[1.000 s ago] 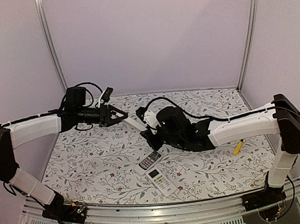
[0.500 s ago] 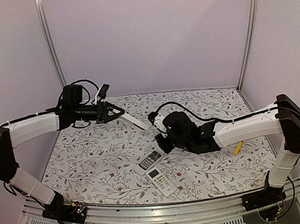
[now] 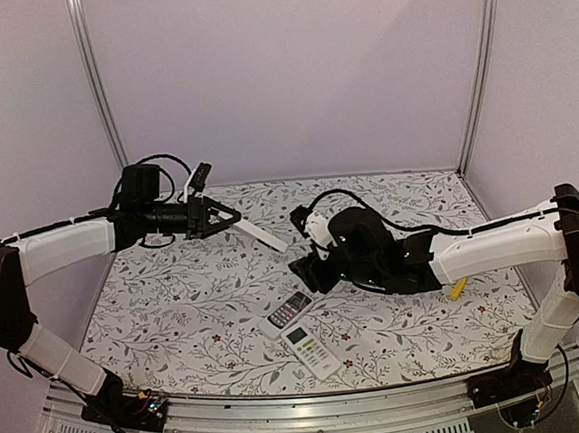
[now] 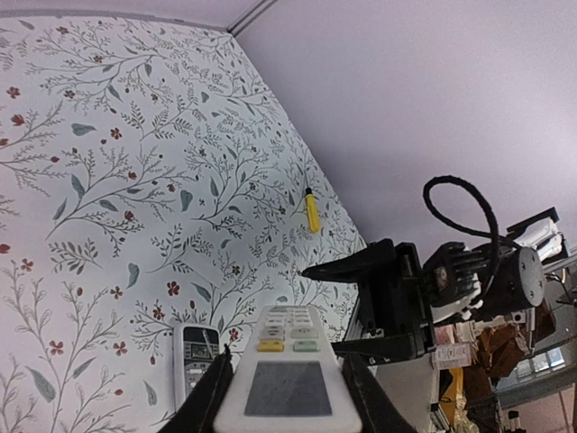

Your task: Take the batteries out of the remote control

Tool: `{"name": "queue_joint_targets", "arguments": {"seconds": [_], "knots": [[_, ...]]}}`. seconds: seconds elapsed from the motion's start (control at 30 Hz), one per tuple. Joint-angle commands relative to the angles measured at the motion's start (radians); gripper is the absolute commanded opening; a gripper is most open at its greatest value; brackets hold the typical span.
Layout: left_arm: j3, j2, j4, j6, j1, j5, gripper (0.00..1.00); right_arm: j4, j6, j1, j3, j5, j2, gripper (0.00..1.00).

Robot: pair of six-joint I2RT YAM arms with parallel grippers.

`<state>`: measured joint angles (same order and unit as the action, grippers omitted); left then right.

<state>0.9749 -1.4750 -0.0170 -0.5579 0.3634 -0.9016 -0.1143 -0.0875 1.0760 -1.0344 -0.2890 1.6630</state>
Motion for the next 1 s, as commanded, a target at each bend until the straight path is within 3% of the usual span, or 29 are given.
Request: {"name": "queue_joint_targets", "arguments": {"seconds": [0.0, 0.3, 0.5, 0.73, 0.97], "knots": [[0.018, -0.02, -0.008, 0.005, 0.001, -0.009, 0.02, -0.054, -0.005, -0.022, -0.031, 0.074, -0.021, 0.66], [0.02, -0.036, -0.007, 0.003, 0.018, -0.027, 0.02, 0.005, 0.047, -0.036, -0.159, 0.165, 0.075, 0.7], [0.022, -0.041, -0.007, 0.002, 0.03, -0.032, 0.02, 0.062, 0.077, -0.036, -0.236, 0.196, 0.14, 0.66], [0.026, -0.044, 0.0, 0.004, 0.034, -0.034, 0.02, 0.084, 0.116, -0.036, -0.269, 0.194, 0.182, 0.54], [0.027, -0.048, 0.003, 0.007, 0.038, -0.037, 0.02, 0.077, 0.115, -0.036, -0.272, 0.196, 0.187, 0.33]]}}
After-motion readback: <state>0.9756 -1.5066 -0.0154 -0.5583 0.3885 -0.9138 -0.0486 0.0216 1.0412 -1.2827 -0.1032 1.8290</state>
